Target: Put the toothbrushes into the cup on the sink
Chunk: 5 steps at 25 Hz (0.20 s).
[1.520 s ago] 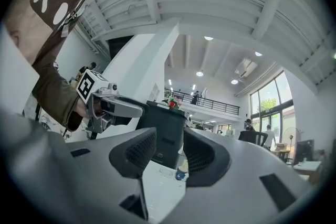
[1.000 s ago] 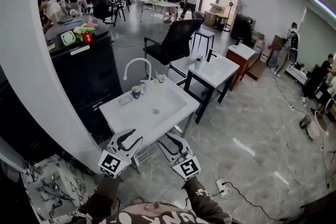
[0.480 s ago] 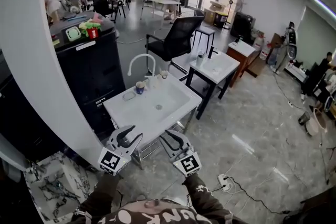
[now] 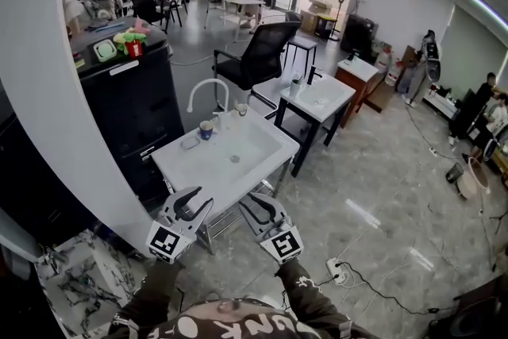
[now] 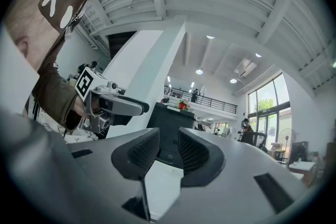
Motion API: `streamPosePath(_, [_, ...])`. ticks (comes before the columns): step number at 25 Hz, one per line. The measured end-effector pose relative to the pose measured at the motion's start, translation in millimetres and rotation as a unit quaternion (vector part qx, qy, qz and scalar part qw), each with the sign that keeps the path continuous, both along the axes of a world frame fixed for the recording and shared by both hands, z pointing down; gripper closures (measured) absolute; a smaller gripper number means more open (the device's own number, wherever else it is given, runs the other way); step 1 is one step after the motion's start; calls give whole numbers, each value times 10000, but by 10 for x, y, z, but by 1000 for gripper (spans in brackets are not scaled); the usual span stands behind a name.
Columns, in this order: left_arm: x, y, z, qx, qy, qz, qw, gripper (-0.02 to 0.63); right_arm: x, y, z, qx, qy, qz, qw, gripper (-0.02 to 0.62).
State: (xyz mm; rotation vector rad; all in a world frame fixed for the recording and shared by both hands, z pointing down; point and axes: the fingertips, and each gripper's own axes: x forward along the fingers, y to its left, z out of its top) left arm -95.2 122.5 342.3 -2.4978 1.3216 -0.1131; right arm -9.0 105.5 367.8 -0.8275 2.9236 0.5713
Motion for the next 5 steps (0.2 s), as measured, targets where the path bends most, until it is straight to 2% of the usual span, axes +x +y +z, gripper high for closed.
streamPosePath(5, [-28, 54, -11, 59, -4, -2, 10000, 469, -27, 62, -20, 73, 5, -1, 10000, 476])
